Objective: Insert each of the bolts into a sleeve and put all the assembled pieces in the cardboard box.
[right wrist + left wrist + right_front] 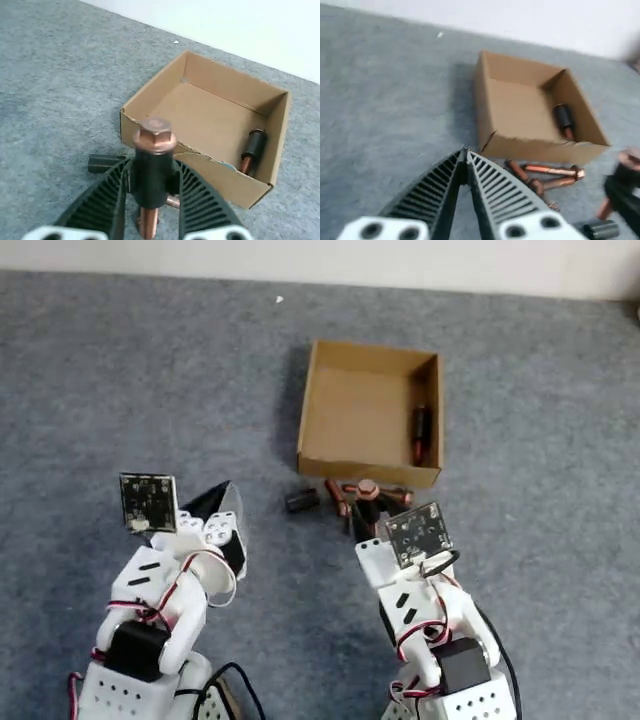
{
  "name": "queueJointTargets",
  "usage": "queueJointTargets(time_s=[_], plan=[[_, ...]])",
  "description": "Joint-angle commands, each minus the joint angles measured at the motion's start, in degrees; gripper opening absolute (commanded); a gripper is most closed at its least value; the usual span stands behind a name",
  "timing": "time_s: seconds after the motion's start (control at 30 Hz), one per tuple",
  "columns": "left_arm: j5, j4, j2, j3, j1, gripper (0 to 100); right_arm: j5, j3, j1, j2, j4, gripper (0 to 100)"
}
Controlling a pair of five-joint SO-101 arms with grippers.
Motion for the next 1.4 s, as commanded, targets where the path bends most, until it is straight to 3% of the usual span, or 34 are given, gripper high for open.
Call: queueJointTargets(time_s=[0.0, 0.17, 0.33, 0.57, 0.97, 1.37], plan=[[-0.53, -0.09, -0.48, 3.65, -2.07, 1, -0.62, -1.36, 0.92, -1.1, 0.75, 0.5], [-4.04, -0.18, -0.48, 10.68, -2.07, 1, -0.7, -1.63, 0.92, -1.1, 4.09, 0.5], [-9.67, -3.96, -0.48, 16.84, -4.53, 1, -0.62, -5.93, 6.02, -1.01, 5.85, 0.5], [-11.52, -6.51, -0.4, 17.54, -8.48, 1, -0.44, -11.12, 6.37, 1.54, 9.19, 0.5], [-11.6, -6.24, -0.4, 17.54, -8.66, 1, -0.62, -37.93, 6.73, 49.63, 0.13, 0.5], [-11.6, -6.33, -0.4, 17.54, -10.15, 1, -0.62, -54.55, 6.81, 82.07, -18.68, 0.5]])
